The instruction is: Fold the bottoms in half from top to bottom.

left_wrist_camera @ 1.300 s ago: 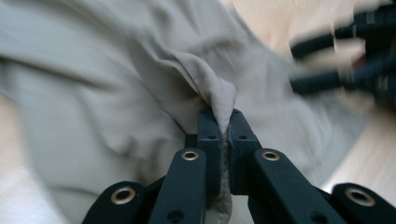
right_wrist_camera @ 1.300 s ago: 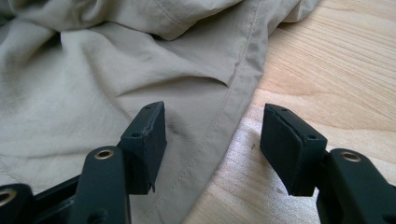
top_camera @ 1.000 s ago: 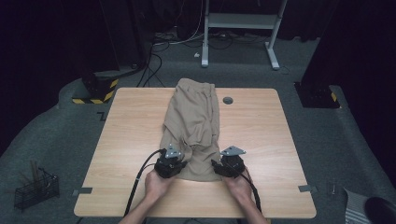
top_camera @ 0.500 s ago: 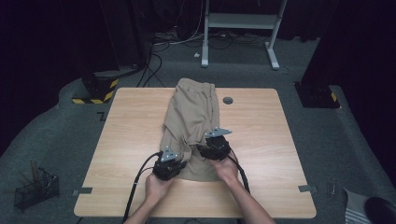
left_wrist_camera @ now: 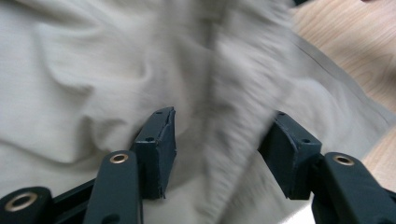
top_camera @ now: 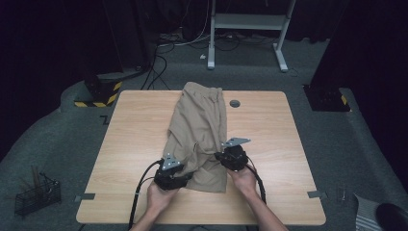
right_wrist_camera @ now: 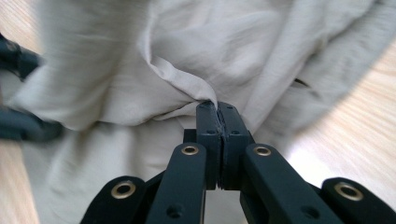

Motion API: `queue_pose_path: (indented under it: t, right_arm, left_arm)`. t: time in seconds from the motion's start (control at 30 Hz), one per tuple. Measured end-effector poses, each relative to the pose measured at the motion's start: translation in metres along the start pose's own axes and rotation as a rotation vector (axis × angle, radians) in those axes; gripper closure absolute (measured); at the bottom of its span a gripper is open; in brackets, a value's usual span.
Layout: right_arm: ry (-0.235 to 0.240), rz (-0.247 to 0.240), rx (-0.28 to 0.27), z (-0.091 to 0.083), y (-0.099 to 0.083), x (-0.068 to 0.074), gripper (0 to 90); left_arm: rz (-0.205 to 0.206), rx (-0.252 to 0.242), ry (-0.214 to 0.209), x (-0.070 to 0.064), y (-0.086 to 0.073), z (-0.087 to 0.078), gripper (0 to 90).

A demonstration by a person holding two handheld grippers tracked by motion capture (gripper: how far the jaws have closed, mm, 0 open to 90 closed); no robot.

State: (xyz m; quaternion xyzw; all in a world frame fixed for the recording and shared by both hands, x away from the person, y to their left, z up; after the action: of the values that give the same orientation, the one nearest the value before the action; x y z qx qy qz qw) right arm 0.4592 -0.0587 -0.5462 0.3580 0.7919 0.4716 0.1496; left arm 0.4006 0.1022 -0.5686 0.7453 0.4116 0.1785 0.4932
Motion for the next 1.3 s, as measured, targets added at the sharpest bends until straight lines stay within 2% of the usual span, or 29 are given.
queue_pose_path:
  t: [0.07,0.23,0.37,0.43,0.5,0.57,0.63,0.73,0.8,0.83,0.87,0.93,1.0,1.07,1.17,1.3]
  right_arm:
    - [-0.009,0.006,-0.004,-0.008,-0.007,-0.005,88.3]
    - [-0.045,0.032,0.042,-0.014,-0.036,-0.019,85.1]
    - [-0.062,0.019,0.041,-0.020,-0.040,-0.021,81.1]
    - [-0.072,0.022,0.030,-0.023,-0.038,-0.020,72.9]
    - [-0.074,0.021,0.019,-0.026,-0.036,-0.018,66.9]
    - [-0.081,0.019,0.014,-0.028,-0.036,-0.014,58.6]
    - [-0.096,0.013,0.030,-0.025,-0.039,-0.011,54.1]
    - [-0.127,-0.013,0.055,-0.019,-0.043,-0.013,53.0]
    - [-0.144,-0.015,0.079,-0.012,-0.046,-0.018,53.6]
    - [-0.149,-0.018,0.071,-0.010,-0.044,-0.020,53.9]
    - [-0.159,-0.031,0.070,-0.005,-0.040,-0.027,53.7]
    - [-0.172,-0.024,0.078,0.003,-0.034,-0.038,52.5]
    - [-0.190,0.008,0.098,0.010,-0.028,-0.051,49.7]
    - [-0.206,0.018,0.125,0.014,-0.024,-0.059,47.4]
    - [-0.217,0.027,0.122,0.010,-0.023,-0.060,47.0]
    - [-0.199,0.047,0.027,-0.009,-0.012,-0.048,49.2]
  left_arm:
    - [-0.001,-0.005,-0.002,0.000,0.001,-0.005,45.9]
    - [-0.001,-0.024,-0.021,-0.001,0.006,-0.018,45.0]
    - [0.004,-0.052,-0.007,0.003,0.018,-0.031,44.2]
    - [0.003,-0.064,0.009,0.009,0.024,-0.034,44.0]
    - [-0.013,-0.061,0.031,0.018,0.026,-0.035,43.9]
    - [-0.033,-0.030,0.060,0.030,0.024,-0.030,43.4]
    - [-0.045,0.012,0.094,0.041,0.018,-0.022,43.0]
    - [-0.044,0.062,0.120,0.051,0.009,-0.010,42.5]
    - [-0.044,0.083,0.127,0.054,0.005,-0.002,42.2]
    - [-0.036,0.092,0.130,0.056,0.004,0.005,42.1]
    - [-0.036,0.095,0.133,0.057,0.003,0.008,41.8]
    - [-0.020,0.083,0.145,0.059,0.005,0.016,41.0]
    - [-0.003,0.053,0.159,0.061,0.006,0.022,40.1]
    - [0.022,0.023,0.170,0.060,0.006,0.026,39.2]
    - [0.031,0.007,0.184,0.060,0.005,0.025,38.4]
    - [0.039,0.009,0.188,0.060,0.005,0.026,38.4]
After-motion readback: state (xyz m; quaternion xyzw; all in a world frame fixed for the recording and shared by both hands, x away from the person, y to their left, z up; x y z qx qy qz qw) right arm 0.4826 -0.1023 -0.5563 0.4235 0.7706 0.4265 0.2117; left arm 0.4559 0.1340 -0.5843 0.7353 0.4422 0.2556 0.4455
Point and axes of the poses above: each handheld gripper's, and its own axes: z roughly forward along the jaws, y roughly out of its top, x roughly to its left, the point moved 9 cm from there along z, roughly forward along the jaws, and after that the axes turned 12 degrees about -x, right-handed, at the moved point
